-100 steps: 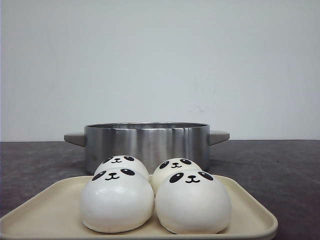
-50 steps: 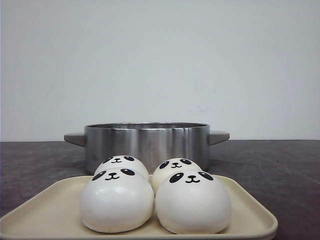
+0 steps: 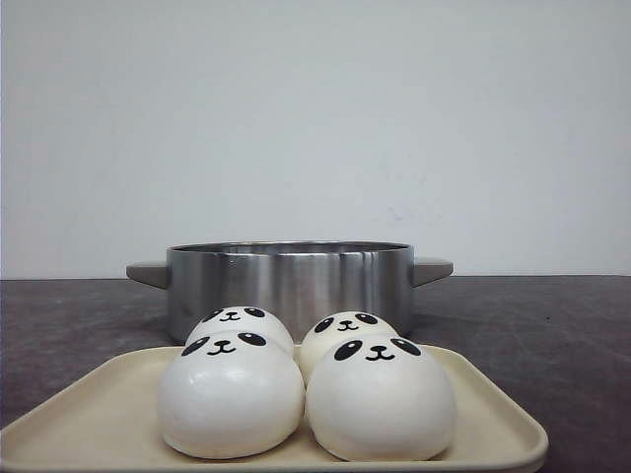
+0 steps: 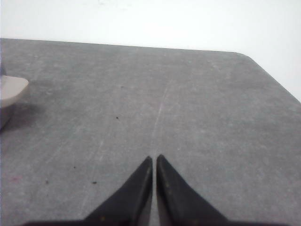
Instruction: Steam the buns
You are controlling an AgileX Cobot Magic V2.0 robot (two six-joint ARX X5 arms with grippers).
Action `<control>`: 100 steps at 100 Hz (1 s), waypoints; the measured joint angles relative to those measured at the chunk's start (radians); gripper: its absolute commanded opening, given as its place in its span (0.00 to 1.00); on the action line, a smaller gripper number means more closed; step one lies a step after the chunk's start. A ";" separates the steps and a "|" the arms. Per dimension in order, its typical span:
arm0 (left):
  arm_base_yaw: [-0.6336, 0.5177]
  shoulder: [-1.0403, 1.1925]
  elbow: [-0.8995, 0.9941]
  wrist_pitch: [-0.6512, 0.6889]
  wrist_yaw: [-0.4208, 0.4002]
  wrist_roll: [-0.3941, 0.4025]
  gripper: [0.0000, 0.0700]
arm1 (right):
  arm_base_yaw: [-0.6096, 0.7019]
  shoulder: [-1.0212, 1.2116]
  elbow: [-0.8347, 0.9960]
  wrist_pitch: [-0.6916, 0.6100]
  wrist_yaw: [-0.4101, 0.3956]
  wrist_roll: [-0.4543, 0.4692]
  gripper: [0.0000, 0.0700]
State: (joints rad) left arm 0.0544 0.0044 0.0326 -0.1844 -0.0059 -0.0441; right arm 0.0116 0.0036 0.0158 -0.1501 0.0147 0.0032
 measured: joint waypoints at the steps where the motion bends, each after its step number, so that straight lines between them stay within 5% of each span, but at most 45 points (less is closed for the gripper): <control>1: 0.000 0.000 0.000 0.000 0.001 0.000 0.00 | 0.000 0.000 0.000 0.004 -0.003 0.003 0.01; 13: 0.000 0.000 0.000 0.001 0.018 -0.063 0.00 | 0.000 0.000 0.000 0.071 -0.076 0.086 0.01; 27: 0.000 0.000 0.000 0.002 0.061 -0.258 0.00 | 0.000 0.000 0.000 0.196 -0.183 0.229 0.01; 35: 0.000 0.000 0.006 -0.002 0.132 -0.385 0.01 | 0.000 0.000 0.002 0.268 -0.229 0.313 0.01; 45: 0.000 0.004 0.050 -0.029 0.248 -0.471 0.01 | 0.000 0.001 0.059 0.202 -0.247 0.385 0.01; 61: 0.000 0.083 0.247 -0.041 0.317 -0.463 0.01 | 0.000 0.088 0.298 0.040 -0.255 0.391 0.01; 84: -0.021 0.390 0.627 -0.218 0.352 -0.283 0.01 | 0.000 0.361 0.700 -0.194 -0.302 0.244 0.01; 90: -0.026 0.457 0.715 -0.245 0.353 -0.241 0.09 | 0.000 0.412 0.781 -0.245 -0.311 0.218 0.18; 100: -0.043 0.524 0.828 -0.244 0.353 -0.200 0.51 | 0.000 0.463 0.869 -0.257 -0.375 0.189 0.89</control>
State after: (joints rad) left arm 0.0113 0.5282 0.8608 -0.4286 0.3470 -0.2440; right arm 0.0120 0.4664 0.8848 -0.4072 -0.3607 0.1925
